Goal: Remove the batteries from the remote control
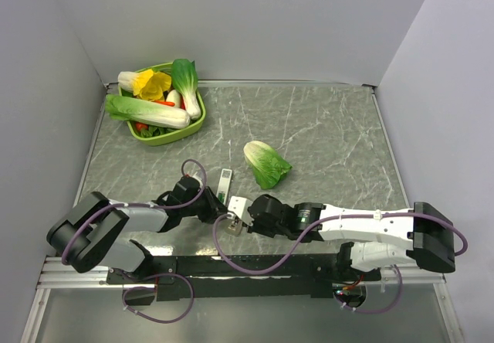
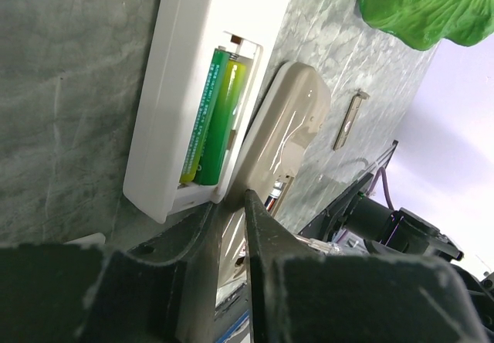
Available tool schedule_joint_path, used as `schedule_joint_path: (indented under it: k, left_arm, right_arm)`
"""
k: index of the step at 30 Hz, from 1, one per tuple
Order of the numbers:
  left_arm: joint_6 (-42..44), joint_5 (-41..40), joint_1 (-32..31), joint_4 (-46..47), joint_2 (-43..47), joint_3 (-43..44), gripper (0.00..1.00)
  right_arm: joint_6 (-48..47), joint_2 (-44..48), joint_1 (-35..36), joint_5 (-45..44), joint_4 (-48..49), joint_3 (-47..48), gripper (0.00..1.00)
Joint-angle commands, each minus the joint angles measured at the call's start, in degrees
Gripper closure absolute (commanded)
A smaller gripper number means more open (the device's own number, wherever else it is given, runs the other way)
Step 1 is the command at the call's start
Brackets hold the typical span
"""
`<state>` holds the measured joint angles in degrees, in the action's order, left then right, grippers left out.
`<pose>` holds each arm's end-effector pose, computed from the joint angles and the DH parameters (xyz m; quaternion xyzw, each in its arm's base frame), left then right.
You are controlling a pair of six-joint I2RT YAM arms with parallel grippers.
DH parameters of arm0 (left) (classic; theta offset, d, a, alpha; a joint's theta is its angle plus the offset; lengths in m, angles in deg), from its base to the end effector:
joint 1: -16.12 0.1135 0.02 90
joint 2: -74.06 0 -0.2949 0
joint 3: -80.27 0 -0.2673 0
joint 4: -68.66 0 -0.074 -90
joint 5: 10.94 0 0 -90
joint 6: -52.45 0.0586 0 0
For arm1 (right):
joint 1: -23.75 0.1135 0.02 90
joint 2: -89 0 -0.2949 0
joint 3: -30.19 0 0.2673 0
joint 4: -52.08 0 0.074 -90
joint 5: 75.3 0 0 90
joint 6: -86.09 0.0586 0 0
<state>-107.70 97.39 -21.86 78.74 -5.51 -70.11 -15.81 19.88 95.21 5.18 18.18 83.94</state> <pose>0.1763 -0.1610 0.1158 -0.1829 0.8780 -0.4233 0.1286 0.0914 0.2421 0.2183 -0.5997 0.7170 0.1047 0.3396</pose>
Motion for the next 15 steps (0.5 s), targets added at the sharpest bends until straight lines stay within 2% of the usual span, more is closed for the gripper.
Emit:
schedule_joint_path:
  k: [1,4,9,15]
  left_arm:
    - [0.36,0.75,-1.66,-2.39,-1.29,0.76,0.79]
    - [0.45,0.66,-1.66,-2.66,-1.46,0.93,0.79]
    - [0.54,0.92,-1.66,-2.57,-2.34,1.55,0.79]
    - [1.15,0.57,-1.66,-3.97,-2.08,2.08,0.79]
  right_arm:
    - [2.41,0.21,-2.29,-8.23,5.90,-1.40,1.00]
    - [4.25,0.13,-2.64,-7.62,4.85,-0.35,1.00]
    - [13.55,-1.80,-2.29,-9.55,2.12,1.68,1.00]
    - [15.41,-3.21,-2.12,-11.92,0.02,2.64,1.00]
